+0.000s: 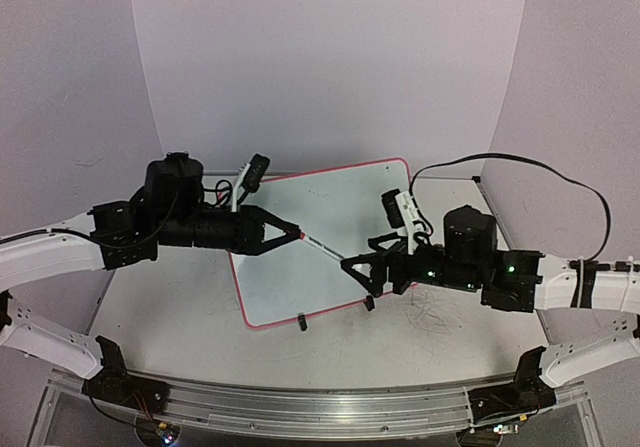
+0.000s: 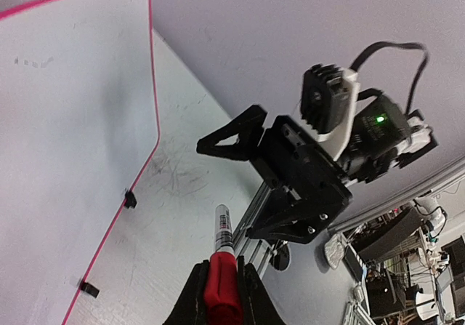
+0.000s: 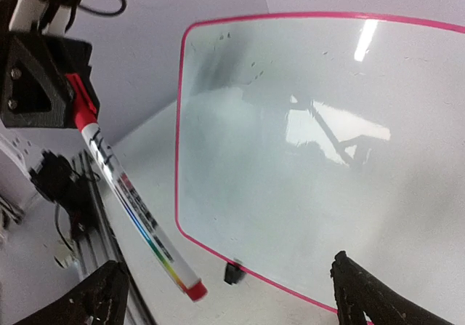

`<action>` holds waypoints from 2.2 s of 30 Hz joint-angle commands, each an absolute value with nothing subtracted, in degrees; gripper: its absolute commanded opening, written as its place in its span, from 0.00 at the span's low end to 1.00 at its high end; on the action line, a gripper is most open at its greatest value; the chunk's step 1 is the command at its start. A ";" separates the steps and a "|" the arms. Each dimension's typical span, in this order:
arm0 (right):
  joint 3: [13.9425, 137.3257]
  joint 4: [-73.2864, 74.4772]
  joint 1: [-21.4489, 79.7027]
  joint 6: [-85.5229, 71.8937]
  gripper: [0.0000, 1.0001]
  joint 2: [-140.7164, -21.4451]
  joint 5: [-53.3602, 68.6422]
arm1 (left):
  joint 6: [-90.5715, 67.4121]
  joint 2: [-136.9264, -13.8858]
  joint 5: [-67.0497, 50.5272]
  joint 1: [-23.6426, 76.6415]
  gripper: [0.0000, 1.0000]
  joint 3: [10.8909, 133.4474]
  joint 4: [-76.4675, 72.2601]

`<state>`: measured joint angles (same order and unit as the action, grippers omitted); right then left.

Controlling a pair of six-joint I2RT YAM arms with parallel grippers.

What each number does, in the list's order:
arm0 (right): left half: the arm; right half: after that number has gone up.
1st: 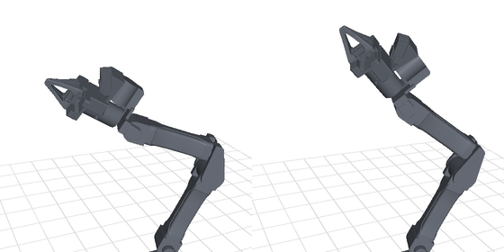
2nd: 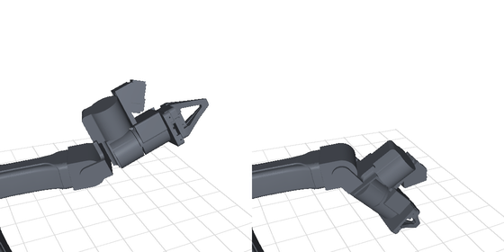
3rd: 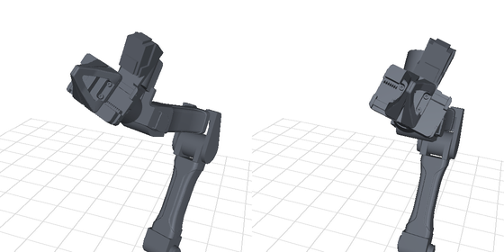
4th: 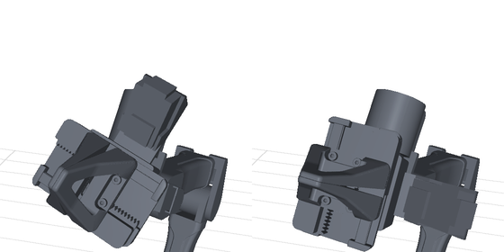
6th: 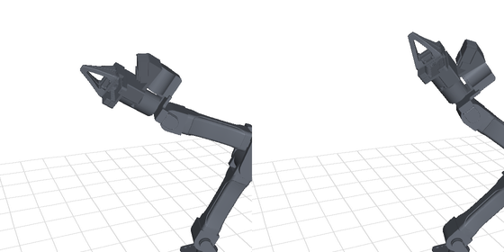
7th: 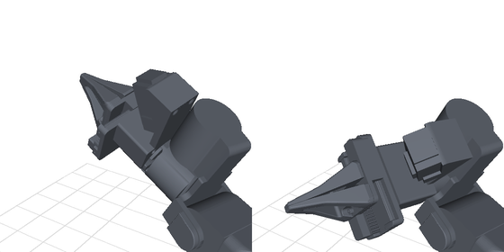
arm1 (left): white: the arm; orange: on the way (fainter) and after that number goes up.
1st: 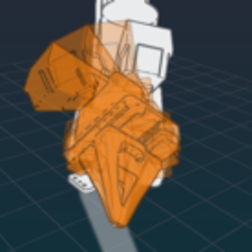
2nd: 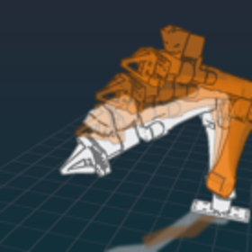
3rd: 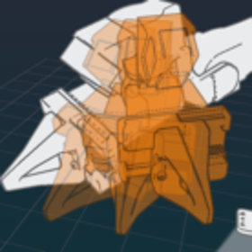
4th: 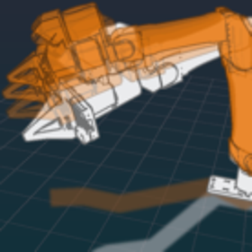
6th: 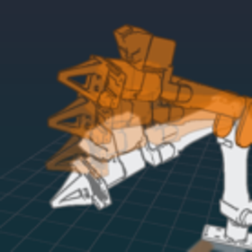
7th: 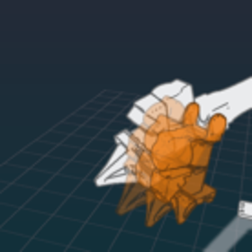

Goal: Write a sentence on the whiteboard
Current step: Pass from the right arm to the left, then open the pen cap from the whiteboard marker.

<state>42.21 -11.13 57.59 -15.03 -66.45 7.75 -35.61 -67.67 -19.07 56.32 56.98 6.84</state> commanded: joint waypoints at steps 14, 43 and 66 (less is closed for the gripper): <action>47.66 -56.65 55.39 -54.44 0.84 -77.42 32.14 | -38.24 -58.46 -16.58 56.60 0.00 52.98 -14.23; 54.34 -74.71 58.71 -59.26 0.29 -90.26 21.94 | -42.10 -58.93 -15.64 56.64 0.00 48.33 -23.64; 56.15 -69.54 58.75 -57.75 0.24 -90.96 27.28 | -42.03 -59.12 -16.10 56.66 0.00 47.16 -23.33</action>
